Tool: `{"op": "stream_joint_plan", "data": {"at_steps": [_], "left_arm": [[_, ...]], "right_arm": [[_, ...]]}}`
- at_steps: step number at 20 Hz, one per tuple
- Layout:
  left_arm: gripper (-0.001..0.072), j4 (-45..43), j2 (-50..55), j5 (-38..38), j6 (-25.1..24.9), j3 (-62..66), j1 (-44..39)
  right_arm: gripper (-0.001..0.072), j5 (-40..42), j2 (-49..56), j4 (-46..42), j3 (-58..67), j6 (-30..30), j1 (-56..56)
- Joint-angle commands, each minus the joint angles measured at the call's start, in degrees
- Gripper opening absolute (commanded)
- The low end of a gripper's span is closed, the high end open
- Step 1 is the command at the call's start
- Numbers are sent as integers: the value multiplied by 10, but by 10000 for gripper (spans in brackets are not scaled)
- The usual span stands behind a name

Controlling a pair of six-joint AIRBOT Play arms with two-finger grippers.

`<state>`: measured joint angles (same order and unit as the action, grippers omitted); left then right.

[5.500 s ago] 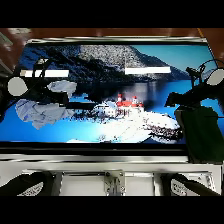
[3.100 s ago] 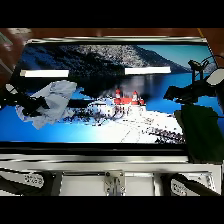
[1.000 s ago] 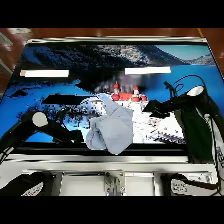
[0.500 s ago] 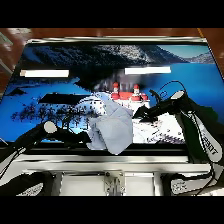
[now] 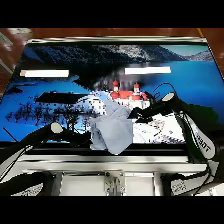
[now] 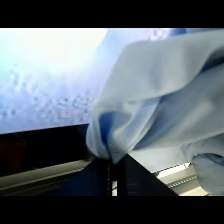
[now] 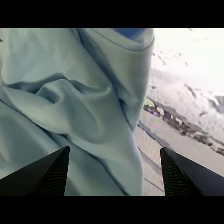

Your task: Fold the shirts.

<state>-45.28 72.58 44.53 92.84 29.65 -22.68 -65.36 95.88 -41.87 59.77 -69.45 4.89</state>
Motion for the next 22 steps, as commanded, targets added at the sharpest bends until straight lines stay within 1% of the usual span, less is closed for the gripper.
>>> {"op": "stream_joint_plan", "data": {"at_steps": [1, 2, 3, 4, 6, 9, 10, 11, 12, 14, 17, 19, 22], "left_arm": [[38, 4, -7, -1, -24, 1, -1], [37, -5, -14, -5, -24, 3, -1], [37, -20, -22, -4, -24, 8, -1], [37, -43, -33, -3, -23, 18, -1], [36, -115, -65, 16, -9, 50, 3], [36, -298, -148, 59, 71, 148, 32], [36, -350, -183, 75, 89, 199, 48], [36, -379, -219, 78, 88, 256, 65], [36, -393, -250, 72, 88, 313, 79], [36, -394, -303, 38, 88, 431, 100], [36, -394, -350, -24, 66, 580, 102], [37, -394, -365, -27, 63, 647, 102], [37, -381, -387, -17, 64, 681, 102]], "right_arm": [[631, 37, 19, 0, 0, -9, 29], [453, 45, 19, 0, 1, -10, 33], [193, 46, 19, 0, 5, -10, 34], [67, 38, 17, 2, 14, -7, 34], [64, 13, 0, -6, 42, 31, 29], [64, -27, -73, -30, 108, 95, 8], [64, -31, -110, -38, 135, 103, -1], [64, -31, -146, -36, 161, 103, -11], [64, -31, -182, -33, 191, 102, -20], [64, -20, -260, -31, 260, 102, -31], [64, 43, -359, -33, 339, 102, -31], [64, 94, -411, -46, 378, 102, -31], [64, 158, -464, -65, 414, 99, -31]]}}
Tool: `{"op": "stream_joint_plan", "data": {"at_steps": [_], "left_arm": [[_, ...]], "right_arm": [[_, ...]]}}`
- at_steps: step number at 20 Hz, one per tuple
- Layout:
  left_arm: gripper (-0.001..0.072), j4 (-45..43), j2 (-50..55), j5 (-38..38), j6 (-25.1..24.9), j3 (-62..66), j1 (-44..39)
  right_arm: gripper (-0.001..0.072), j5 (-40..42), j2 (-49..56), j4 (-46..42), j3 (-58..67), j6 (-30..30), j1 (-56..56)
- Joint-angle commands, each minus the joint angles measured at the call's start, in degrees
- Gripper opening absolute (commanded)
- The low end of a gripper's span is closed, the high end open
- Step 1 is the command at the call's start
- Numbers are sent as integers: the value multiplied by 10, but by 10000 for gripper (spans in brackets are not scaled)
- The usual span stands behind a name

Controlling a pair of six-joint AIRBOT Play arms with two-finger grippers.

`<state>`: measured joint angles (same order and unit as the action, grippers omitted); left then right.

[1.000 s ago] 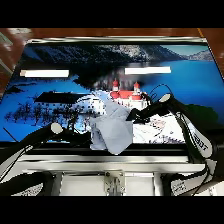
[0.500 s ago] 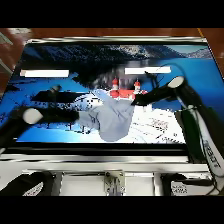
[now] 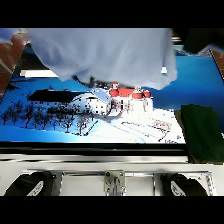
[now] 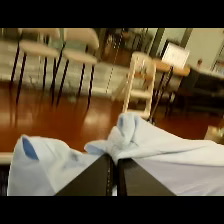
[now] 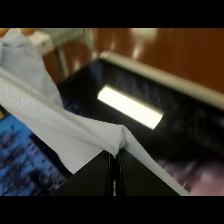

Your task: Fold the shirts.

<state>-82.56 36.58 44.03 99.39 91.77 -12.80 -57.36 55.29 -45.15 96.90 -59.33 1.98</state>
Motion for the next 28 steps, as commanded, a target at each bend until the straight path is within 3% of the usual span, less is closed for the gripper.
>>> {"op": "stream_joint_plan", "data": {"at_steps": [1, 5, 9, 12, 14, 16, 18, 22, 24, 28], "left_arm": [[37, 5, -33, 1, -3, 60, 3], [37, 8, -31, 136, -7, 56, 3], [37, -31, -31, 240, -26, 21, 3], [37, -47, -31, 277, -27, -39, 3], [37, -47, -30, 278, -26, -101, 3], [37, -53, -23, 275, -26, -172, 3], [37, -60, -6, 251, -18, -237, 3], [38, -59, 83, 121, 61, -318, 3], [37, -41, 151, 50, 70, -329, 3], [38, 73, 313, -63, 70, -329, 3]], "right_arm": [[64, 93, -71, -33, 45, -2, -2], [64, 45, -91, -76, 45, -17, -2], [64, -156, -72, -180, 44, -57, -2], [64, -348, -24, -234, 43, -64, -2], [64, -385, 18, -220, 21, -87, -2], [64, -347, 63, -199, -22, -88, -1], [64, -256, 123, -196, -64, -88, 0], [64, -18, 284, -128, -76, -116, 0], [64, 67, 348, -67, -76, -130, 0], [64, 37, 436, -23, -76, -166, 7]]}}
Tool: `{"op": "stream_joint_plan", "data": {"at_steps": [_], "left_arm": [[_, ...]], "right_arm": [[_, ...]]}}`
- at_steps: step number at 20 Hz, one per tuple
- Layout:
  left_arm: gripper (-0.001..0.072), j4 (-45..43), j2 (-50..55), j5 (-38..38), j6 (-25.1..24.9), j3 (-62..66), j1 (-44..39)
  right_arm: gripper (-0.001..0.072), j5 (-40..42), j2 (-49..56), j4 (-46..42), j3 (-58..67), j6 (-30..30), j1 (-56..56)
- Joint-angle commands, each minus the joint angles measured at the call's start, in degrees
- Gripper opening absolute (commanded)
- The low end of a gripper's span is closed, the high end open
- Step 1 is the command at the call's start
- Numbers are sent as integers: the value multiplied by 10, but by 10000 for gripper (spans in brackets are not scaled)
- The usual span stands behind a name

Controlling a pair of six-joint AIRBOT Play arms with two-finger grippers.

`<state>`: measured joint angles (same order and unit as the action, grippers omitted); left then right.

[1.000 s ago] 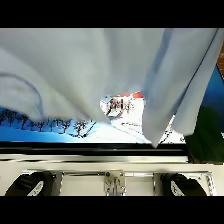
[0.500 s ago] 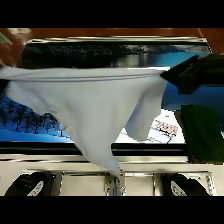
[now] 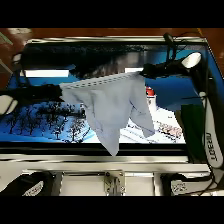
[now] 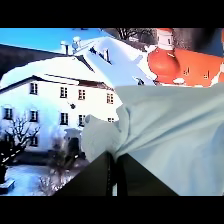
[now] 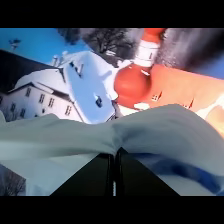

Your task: Fold the shirts.

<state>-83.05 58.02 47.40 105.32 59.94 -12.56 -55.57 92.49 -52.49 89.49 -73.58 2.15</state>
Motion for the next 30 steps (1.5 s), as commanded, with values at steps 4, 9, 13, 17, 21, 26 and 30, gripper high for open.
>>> {"op": "stream_joint_plan", "data": {"at_steps": [4, 9, 13, 17, 21, 26, 30], "left_arm": [[39, 178, 202, -157, 10, -9, 2], [660, 194, 197, 10, -126, 61, 75], [534, 194, 192, 262, -163, 116, 190], [457, 236, 182, 289, -219, 4, 185], [674, 356, 183, 158, -240, -145, 109], [663, 428, 210, 40, -239, -186, 31], [658, 475, 255, -10, -239, -185, -15]], "right_arm": [[67, -7, 84, 1, -2, -41, 28], [530, -112, -3, -40, -2, 46, -32], [530, -256, -85, -249, -9, 31, -137], [551, -292, -134, -120, -165, -14, -285], [585, -325, -148, -14, -309, 43, -333], [585, -315, -148, 12, -321, 53, -330], [586, -331, -148, -12, -321, 51, -330]]}}
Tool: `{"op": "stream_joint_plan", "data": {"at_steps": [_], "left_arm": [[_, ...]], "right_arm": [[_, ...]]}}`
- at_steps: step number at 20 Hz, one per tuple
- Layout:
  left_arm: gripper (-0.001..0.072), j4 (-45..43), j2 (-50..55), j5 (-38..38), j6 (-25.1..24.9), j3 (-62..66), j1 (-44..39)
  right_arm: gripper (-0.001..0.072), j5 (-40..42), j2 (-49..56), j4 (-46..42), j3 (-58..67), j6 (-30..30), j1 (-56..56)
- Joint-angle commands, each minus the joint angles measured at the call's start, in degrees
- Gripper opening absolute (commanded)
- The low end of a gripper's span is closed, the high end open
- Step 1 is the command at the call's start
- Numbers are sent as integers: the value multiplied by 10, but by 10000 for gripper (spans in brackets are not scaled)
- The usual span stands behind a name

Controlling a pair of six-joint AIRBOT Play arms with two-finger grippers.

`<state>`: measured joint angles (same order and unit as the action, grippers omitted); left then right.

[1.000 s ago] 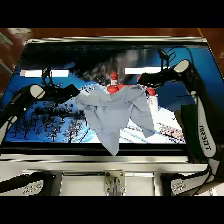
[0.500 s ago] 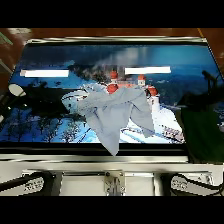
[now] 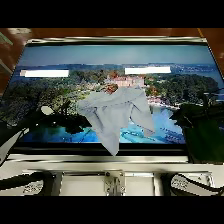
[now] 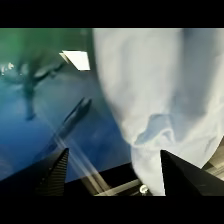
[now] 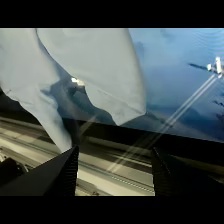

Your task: Fold the shirts.

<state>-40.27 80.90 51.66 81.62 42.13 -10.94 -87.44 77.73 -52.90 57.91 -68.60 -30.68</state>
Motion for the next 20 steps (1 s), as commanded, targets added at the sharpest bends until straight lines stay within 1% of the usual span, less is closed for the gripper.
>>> {"op": "stream_joint_plan", "data": {"at_steps": [1, 2, 3, 4, 5, 6, 7, 8, 9, 12, 15, 17, 20], "left_arm": [[600, 66, 37, -63, -2, -7, -37], [454, 77, 42, -76, -2, -7, -41], [356, 84, 45, -94, -2, -7, -44], [307, 94, 45, -110, -2, -7, -45], [203, 107, 45, -115, -2, -6, -44], [62, 108, 44, -111, -7, 0, -44], [38, 108, 44, -100, -31, 8, -44], [38, 108, 43, -84, -57, 18, -44], [38, 107, 42, -76, -72, 27, -44], [38, 108, 32, -70, -75, 46, -44], [37, 107, 17, -67, -75, 62, -44], [38, 107, 8, -63, -75, 75, -43], [38, 107, -3, -62, -76, 97, -43]], "right_arm": [[591, -14, -1, -23, -6, -3, -2], [592, -10, -1, -34, -14, -3, -2], [591, -6, -1, -33, -31, -1, -2], [592, 1, 0, -32, -53, 2, -2], [592, 14, 0, -30, -76, 2, -2], [592, 30, 0, -24, -100, 2, -2], [592, 47, 0, -14, -121, 4, 2], [592, 70, 0, -13, -139, 9, 16], [592, 97, 0, -12, -154, 10, 38], [592, 197, 2, -9, -178, -7, 124], [592, 261, 23, 38, -178, -21, 174], [592, 282, 36, 50, -178, -21, 184], [591, 283, 42, 41, -178, -21, 183]]}}
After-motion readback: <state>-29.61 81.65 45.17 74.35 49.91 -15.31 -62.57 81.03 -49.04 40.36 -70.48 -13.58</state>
